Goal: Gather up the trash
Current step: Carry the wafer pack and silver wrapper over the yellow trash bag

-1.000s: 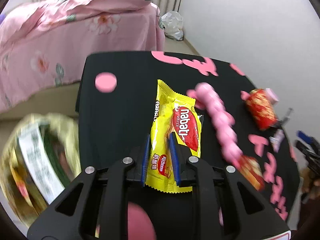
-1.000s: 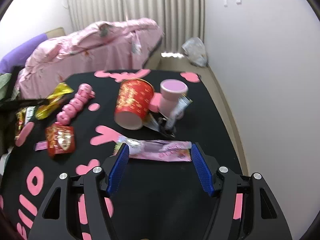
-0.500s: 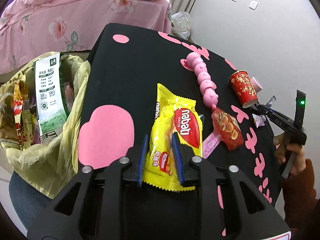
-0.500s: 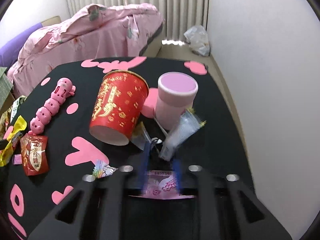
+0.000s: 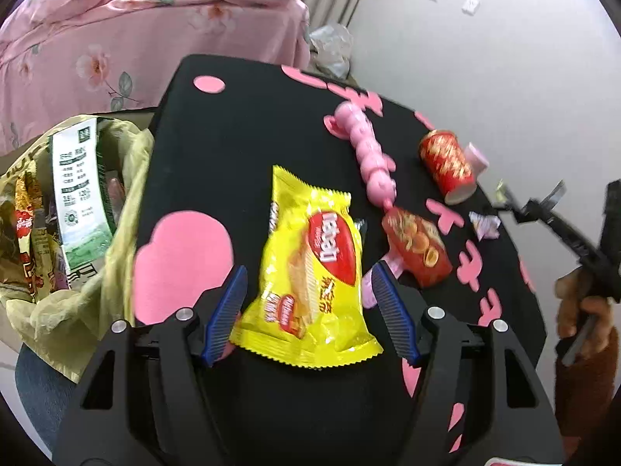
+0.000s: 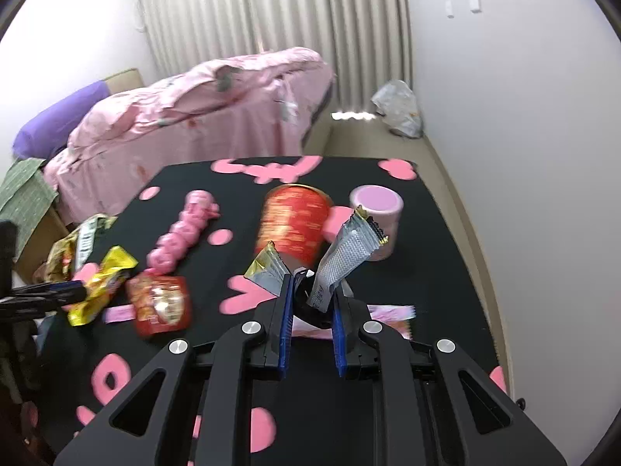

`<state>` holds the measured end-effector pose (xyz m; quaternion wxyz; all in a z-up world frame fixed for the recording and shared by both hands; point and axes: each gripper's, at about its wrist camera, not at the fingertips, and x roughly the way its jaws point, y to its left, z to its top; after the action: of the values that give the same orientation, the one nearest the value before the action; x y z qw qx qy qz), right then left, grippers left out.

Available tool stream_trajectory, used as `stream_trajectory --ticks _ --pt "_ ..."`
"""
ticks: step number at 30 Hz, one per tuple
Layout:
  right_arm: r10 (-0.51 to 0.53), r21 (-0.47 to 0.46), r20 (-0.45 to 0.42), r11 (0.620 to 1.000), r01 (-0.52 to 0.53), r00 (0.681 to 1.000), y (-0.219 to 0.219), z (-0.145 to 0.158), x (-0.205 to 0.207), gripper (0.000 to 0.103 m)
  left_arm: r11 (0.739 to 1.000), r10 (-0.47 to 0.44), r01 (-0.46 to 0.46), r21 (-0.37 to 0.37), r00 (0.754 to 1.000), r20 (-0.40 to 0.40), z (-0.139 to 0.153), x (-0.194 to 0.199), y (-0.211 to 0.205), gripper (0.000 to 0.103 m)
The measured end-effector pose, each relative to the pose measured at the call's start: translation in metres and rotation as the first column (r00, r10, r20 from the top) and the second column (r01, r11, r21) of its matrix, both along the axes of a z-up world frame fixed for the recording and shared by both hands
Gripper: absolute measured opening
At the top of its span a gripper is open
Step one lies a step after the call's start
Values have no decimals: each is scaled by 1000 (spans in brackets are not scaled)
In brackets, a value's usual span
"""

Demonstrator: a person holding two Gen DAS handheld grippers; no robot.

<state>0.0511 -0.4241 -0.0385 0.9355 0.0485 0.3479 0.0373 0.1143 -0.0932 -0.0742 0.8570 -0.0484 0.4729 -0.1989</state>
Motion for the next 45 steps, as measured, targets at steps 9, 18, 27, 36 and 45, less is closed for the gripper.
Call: stream_trajectory --ticks 9,18,27,36,45 --pt "97 -35 60 995 -95 994 49 19 -18 17 998 15 -16 66 1000 18 -3 -16 -2 42" --pt "172 -30 83 985 -170 982 87 35 -30 17 998 53 -57 38 993 102 20 -43 23 26" --pt "258 -80 119 965 -250 959 136 56 -35 17 991 120 -131 33 969 217 55 -68 58 26" --pt "349 -145 134 933 -330 928 189 72 -29 17 977 192 -210 26 931 311 75 -80 95 26" --pt "416 -190 121 901 -390 901 230 77 -20 17 952 293 -306 -12 901 321 74 -81 138 26"
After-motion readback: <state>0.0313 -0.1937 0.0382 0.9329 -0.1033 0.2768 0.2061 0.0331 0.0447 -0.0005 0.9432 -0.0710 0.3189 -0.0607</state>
